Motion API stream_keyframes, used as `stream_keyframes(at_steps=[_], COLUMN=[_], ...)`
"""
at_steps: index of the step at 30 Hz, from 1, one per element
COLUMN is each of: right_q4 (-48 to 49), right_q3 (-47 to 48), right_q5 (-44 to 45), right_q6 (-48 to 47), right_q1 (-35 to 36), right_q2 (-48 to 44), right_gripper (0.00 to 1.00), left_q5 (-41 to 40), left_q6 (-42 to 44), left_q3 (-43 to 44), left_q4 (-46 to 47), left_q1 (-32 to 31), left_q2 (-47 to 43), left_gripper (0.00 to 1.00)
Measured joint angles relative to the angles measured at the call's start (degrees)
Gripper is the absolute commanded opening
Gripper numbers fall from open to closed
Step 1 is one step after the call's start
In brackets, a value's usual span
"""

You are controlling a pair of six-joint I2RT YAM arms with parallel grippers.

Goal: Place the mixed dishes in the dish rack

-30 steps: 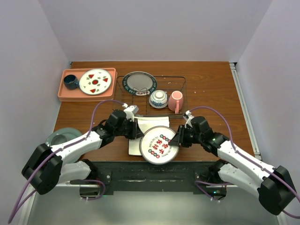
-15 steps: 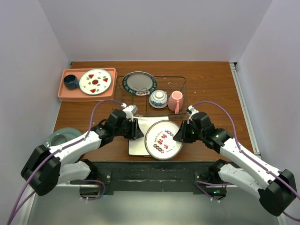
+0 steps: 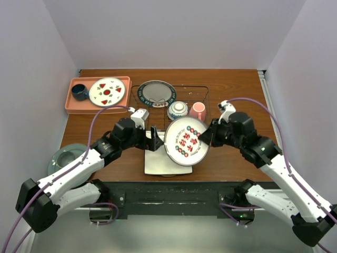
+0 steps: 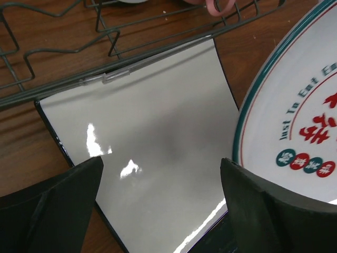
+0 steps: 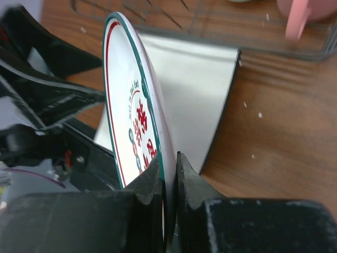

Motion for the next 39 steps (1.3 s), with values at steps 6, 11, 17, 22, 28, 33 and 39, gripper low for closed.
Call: stream_keyframes(at_steps=[6, 11, 17, 22, 28, 33, 39], right_q4=[0.7, 5.0, 10.1, 16.0, 24.8, 29.5, 36.6], right_q3=[13.1, 20.4, 31.3, 40.2, 40.7, 40.5, 36.8], right_q5=[1.2, 1.0, 0.1, -0.6, -2.7, -1.7, -0.5], right_q6=[-3.0, -6.5, -13.7, -25.6, -45.5, -57.4, -66.7], right_q1=[0.0, 0.0, 0.0, 0.0, 0.3, 0.9, 2.3], right_q2=[3.0, 8.0, 19.0, 29.4, 36.1, 39.8, 42.8], right_gripper=[0.00, 0.00, 0.00, 0.00, 0.00, 0.00, 0.00], left_q5=[-3.0, -4.8, -6.1, -8.9, -17.1, -18.8, -17.3], left_q6=[1.3, 2.3, 3.1, 3.2, 0.7, 0.2, 0.2], left_q3=[1.8, 1.8, 1.3, 1.2, 2.8, 7.2, 11.7], left_q4=[-3.0, -6.0, -7.6, -9.1, -15.0, -18.4, -18.1], left_q1=[0.0, 0.0, 0.0, 0.0, 1.6, 7.3, 10.4], left_q2=[-3.7, -4.1, -4.1, -3.9, -5.2, -7.7, -8.0], left_gripper=[1.00, 1.00, 1.00, 1.00, 1.00, 1.00, 1.00])
